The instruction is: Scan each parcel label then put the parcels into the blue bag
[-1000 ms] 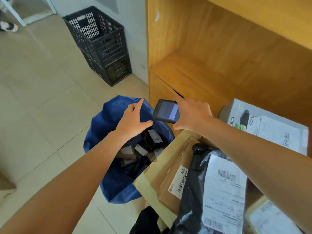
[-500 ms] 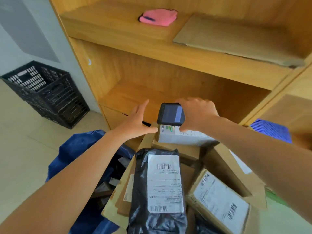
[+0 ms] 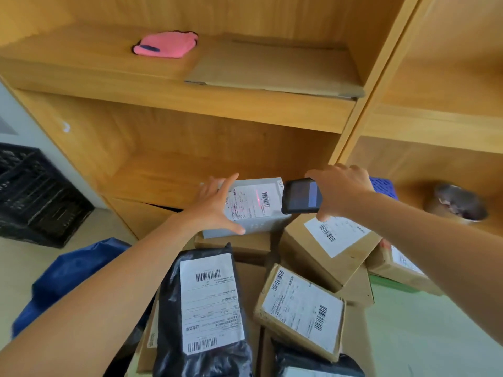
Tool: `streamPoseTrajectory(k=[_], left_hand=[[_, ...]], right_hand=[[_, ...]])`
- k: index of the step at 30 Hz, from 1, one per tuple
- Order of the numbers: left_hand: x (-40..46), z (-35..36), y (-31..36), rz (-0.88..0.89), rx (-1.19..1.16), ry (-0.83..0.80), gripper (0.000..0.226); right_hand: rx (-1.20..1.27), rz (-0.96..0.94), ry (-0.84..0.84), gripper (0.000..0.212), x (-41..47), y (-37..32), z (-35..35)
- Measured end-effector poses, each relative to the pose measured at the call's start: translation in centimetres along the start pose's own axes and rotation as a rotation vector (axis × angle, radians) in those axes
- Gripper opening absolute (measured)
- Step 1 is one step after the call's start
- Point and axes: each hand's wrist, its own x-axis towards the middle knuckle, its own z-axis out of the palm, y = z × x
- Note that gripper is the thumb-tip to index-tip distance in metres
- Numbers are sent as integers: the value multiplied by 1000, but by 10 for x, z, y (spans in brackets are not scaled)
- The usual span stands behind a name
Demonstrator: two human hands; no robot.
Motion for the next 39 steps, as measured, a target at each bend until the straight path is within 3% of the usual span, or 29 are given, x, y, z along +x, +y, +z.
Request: streamPoseTrajectory(k=[11, 30, 39], left_hand=[[16, 14, -3, -55, 100, -51, 142], [34, 12, -44, -45, 243, -23, 151], [0, -1, -87, -78, -23, 132, 142]], right_hand=[[-9, 27, -21, 86, -3, 25, 16], [17, -103, 12, 89, 31, -42, 4], [127, -97, 100, 95, 48, -81, -10]])
